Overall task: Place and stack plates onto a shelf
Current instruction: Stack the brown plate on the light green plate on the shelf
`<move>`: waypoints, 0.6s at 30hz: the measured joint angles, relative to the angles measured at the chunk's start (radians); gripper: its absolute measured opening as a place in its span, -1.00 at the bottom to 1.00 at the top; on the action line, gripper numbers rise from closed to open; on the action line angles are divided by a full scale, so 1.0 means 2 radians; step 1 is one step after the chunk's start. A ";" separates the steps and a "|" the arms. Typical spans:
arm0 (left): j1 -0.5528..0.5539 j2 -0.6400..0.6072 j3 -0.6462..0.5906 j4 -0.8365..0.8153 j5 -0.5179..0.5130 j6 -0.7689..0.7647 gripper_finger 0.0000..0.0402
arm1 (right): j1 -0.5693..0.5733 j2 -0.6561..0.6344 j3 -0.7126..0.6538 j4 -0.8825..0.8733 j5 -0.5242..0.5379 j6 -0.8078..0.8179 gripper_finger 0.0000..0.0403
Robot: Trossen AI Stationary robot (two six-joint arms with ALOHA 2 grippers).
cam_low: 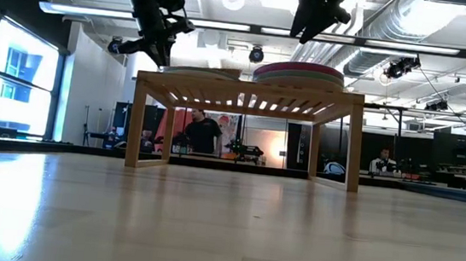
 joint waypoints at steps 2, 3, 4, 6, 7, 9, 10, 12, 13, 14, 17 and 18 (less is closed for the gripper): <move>0.000 0.000 0.000 0.000 -0.001 0.001 -0.98 | 0.000 0.000 0.000 0.000 0.000 0.004 -0.17; 0.000 0.000 0.000 0.000 -0.001 0.001 -0.98 | 0.000 0.000 0.000 0.000 0.000 0.006 -0.17; 0.000 0.000 0.000 0.000 -0.001 0.001 -0.98 | 0.000 0.000 0.000 0.000 0.000 0.007 -0.17; 0.000 0.000 0.000 0.000 -0.001 0.001 -0.98 | 0.000 0.000 0.000 0.000 0.000 0.008 -0.17; 0.000 0.000 0.000 0.000 -0.001 0.001 -0.97 | 0.000 0.000 0.000 0.000 0.000 0.008 -0.17; 0.000 0.000 0.000 0.000 -0.001 0.002 -0.97 | 0.000 0.000 0.000 0.000 0.000 0.008 -0.17; 0.000 0.000 0.000 0.000 -0.001 0.004 -0.96 | 0.000 0.000 0.000 0.000 0.000 0.008 -0.17; -0.001 0.000 0.000 0.001 -0.001 0.011 -0.92 | 0.000 0.000 0.000 0.000 0.000 0.008 -0.17; -0.003 0.000 0.000 0.001 0.000 0.013 -0.90 | 0.000 0.000 0.000 0.000 0.000 0.008 -0.17; -0.004 0.000 0.000 0.001 -0.001 0.013 -0.88 | 0.000 0.000 0.000 0.000 0.000 0.008 -0.17; -0.007 0.000 0.000 0.001 -0.006 0.014 -0.82 | 0.000 0.000 0.000 0.000 0.000 0.008 -0.17; -0.007 0.000 0.000 0.001 -0.008 0.014 -0.80 | 0.000 0.000 0.000 0.000 0.000 0.008 -0.17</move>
